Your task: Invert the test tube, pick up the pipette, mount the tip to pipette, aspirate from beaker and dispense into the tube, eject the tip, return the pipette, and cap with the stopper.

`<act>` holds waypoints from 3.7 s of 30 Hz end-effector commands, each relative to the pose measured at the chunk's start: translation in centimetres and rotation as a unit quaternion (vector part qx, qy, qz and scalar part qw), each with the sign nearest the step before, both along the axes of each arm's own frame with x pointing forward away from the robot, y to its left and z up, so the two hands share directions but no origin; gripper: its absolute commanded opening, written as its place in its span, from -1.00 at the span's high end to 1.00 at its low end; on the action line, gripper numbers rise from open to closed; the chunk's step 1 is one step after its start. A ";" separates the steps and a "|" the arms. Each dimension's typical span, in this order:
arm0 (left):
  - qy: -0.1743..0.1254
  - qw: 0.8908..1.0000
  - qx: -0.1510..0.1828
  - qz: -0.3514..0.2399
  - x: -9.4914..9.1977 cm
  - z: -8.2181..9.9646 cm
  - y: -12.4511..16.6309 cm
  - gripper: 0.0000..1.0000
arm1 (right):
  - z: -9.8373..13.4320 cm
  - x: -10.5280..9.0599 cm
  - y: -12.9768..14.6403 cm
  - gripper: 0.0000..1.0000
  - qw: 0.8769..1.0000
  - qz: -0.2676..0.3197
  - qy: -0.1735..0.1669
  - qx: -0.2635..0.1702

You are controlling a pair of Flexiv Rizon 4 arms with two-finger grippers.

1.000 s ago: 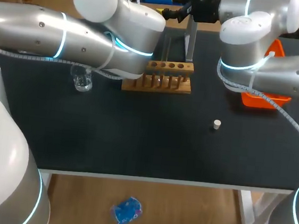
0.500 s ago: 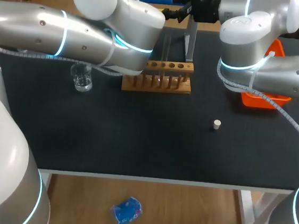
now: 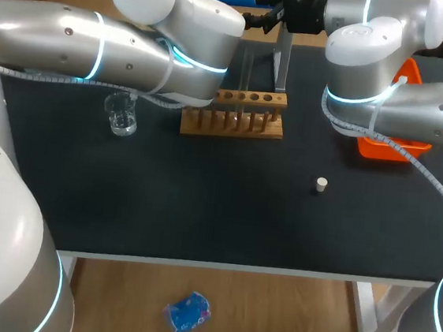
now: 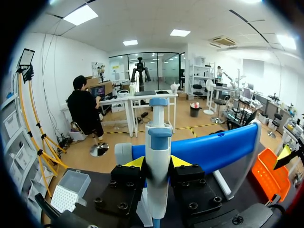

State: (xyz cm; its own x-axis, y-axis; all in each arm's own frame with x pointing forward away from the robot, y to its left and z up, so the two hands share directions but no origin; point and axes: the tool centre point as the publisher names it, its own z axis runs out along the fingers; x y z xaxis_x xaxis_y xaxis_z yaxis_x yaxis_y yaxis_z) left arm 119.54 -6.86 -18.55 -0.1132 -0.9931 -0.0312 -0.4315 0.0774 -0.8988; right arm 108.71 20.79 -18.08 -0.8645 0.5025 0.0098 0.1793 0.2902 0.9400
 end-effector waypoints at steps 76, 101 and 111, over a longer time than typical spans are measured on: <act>0.054 0.998 0.025 0.011 -0.5 -3.4 -0.4 1.00 | -0.3 0.9 -0.5 -1.00 0.999 -0.042 -0.005 -0.016; 0.057 0.997 0.022 0.045 -4.0 -2.0 -0.5 -1.00 | -0.3 0.9 -0.5 -1.00 0.999 -0.042 -0.005 -0.016; 0.059 0.996 0.010 0.069 -7.2 -1.1 -1.1 -1.00 | -0.3 0.9 -0.5 -1.00 0.999 -0.042 -0.005 -0.016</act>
